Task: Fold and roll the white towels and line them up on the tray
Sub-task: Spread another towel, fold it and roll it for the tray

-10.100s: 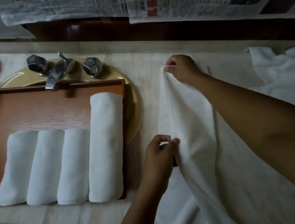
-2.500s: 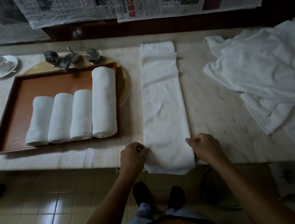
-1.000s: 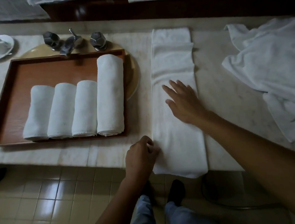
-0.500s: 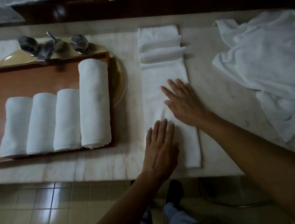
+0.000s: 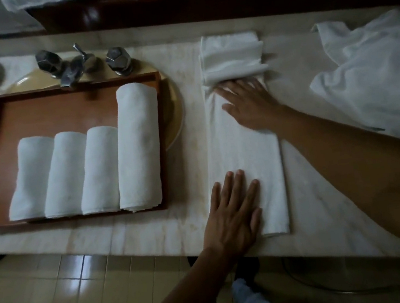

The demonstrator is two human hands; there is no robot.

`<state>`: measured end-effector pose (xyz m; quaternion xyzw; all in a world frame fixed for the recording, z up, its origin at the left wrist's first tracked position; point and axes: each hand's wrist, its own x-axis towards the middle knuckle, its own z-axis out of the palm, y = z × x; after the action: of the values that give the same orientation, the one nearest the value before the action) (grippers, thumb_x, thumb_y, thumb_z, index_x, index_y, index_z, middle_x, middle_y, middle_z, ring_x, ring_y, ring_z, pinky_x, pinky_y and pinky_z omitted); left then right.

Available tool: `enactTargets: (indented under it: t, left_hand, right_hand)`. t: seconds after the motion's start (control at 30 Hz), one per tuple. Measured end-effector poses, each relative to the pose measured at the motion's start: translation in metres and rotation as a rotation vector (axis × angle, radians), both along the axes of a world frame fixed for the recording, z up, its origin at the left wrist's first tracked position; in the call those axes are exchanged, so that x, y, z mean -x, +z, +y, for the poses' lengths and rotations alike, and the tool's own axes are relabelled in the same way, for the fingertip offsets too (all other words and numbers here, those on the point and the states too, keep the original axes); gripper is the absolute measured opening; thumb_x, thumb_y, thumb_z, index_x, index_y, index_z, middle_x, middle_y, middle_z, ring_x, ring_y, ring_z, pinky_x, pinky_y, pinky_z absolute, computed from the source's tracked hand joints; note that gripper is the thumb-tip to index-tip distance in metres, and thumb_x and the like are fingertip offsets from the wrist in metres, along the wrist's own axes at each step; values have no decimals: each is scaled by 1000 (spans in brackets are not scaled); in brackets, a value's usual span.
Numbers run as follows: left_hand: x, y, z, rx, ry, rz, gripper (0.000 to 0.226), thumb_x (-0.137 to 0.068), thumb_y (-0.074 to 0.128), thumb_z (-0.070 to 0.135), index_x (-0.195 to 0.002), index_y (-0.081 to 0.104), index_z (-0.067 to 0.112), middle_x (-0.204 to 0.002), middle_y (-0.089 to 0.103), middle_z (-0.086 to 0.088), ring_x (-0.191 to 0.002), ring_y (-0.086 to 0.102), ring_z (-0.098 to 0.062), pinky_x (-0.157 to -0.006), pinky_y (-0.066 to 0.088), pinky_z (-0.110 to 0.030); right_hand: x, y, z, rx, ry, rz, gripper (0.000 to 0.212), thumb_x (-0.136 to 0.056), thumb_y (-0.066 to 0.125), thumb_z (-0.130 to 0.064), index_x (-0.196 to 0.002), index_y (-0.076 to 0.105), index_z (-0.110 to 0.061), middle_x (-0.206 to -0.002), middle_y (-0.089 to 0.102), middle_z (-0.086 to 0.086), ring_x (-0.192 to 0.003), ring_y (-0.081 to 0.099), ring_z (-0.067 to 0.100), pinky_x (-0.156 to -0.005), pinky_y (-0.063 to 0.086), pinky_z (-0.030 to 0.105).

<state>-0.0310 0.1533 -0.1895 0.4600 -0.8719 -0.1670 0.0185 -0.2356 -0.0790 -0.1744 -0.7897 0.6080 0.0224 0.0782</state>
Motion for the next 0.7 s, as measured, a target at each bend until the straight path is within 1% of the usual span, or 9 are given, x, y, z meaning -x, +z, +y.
enactTargets:
  t: [0.13, 0.23, 0.3, 0.37, 0.4, 0.47, 0.57, 0.63, 0.7]
  left_hand:
    - [-1, 3, -5, -21, 3, 24, 62, -111, 22, 52, -166, 2, 32, -173, -11, -2, -158, -16, -22, -129, -7, -48]
    - [-3, 3, -6, -56, -4, 49, 63, -110, 24, 53, -165, 0, 33, -173, -14, 0, -157, -20, -19, -129, -7, -49]
    - [-5, 4, -9, -124, 25, 150, 64, -110, 31, 47, -166, 5, 29, -173, -9, 0, -158, -18, -16, -129, -2, -49]
    - [-5, 7, -15, -144, 103, 323, 64, -108, 39, 35, -165, 14, 21, -174, 3, -5, -160, -5, -17, -130, 7, -48]
    - [-5, 7, -19, -132, 128, 358, 64, -107, 39, 32, -165, 17, 18, -173, 7, -7, -160, -1, -18, -129, 10, -48]
    - [-4, 7, -29, -107, 103, 294, 63, -107, 32, 35, -165, 14, 19, -174, 4, -6, -160, -4, -18, -129, 9, -50]
    - [-14, 0, -50, -5, -23, 71, 63, -109, 17, 48, -166, 5, 24, -173, -9, -2, -159, -14, -17, -128, 4, -54]
    - [-27, -3, -68, -12, 35, 71, 65, -108, 14, 51, -166, 3, 23, -173, -12, -2, -158, -17, -16, -128, -1, -53]
    - [-34, 0, -77, -52, 180, 127, 68, -107, 15, 51, -166, 3, 19, -173, -11, -4, -158, -16, -17, -129, -2, -51]
  right_hand:
    - [-11, 2, 6, -82, -111, -80, 59, -108, 30, -50, -163, 18, -32, -172, 8, -3, -158, 6, 22, -126, 8, 55]
    - [-14, 7, 62, -18, -273, -227, 59, -107, 35, -43, -162, 25, -25, -171, 16, 10, -157, 14, 32, -124, 16, 58]
    - [-15, 8, 124, 48, -441, -307, 62, -103, 34, -40, -161, 30, -22, -169, 23, 11, -155, 19, 32, -122, 21, 59]
    - [-26, 8, 188, 50, -577, -335, 63, -101, 32, -39, -161, 29, -21, -169, 24, 10, -157, 16, 29, -123, 18, 59]
    - [-33, 6, 216, 47, -599, -314, 63, -101, 31, -39, -162, 28, -21, -169, 23, 9, -157, 14, 28, -124, 16, 59]
    - [-41, -1, 256, 44, -561, -204, 63, -102, 30, -41, -162, 27, -22, -170, 20, 8, -158, 11, 29, -124, 12, 60]
    - [-39, -15, 281, 70, -499, -125, 61, -105, 29, -45, -162, 30, -22, -170, 20, 10, -157, 15, 33, -124, 7, 62]
    - [-36, -16, 283, 97, -481, -120, 60, -106, 29, -45, -161, 32, -21, -169, 23, 11, -157, 17, 34, -124, 7, 61]
    - [-37, -14, 282, 119, -472, -136, 60, -106, 30, -44, -161, 33, -19, -169, 22, 12, -157, 17, 33, -124, 8, 60]
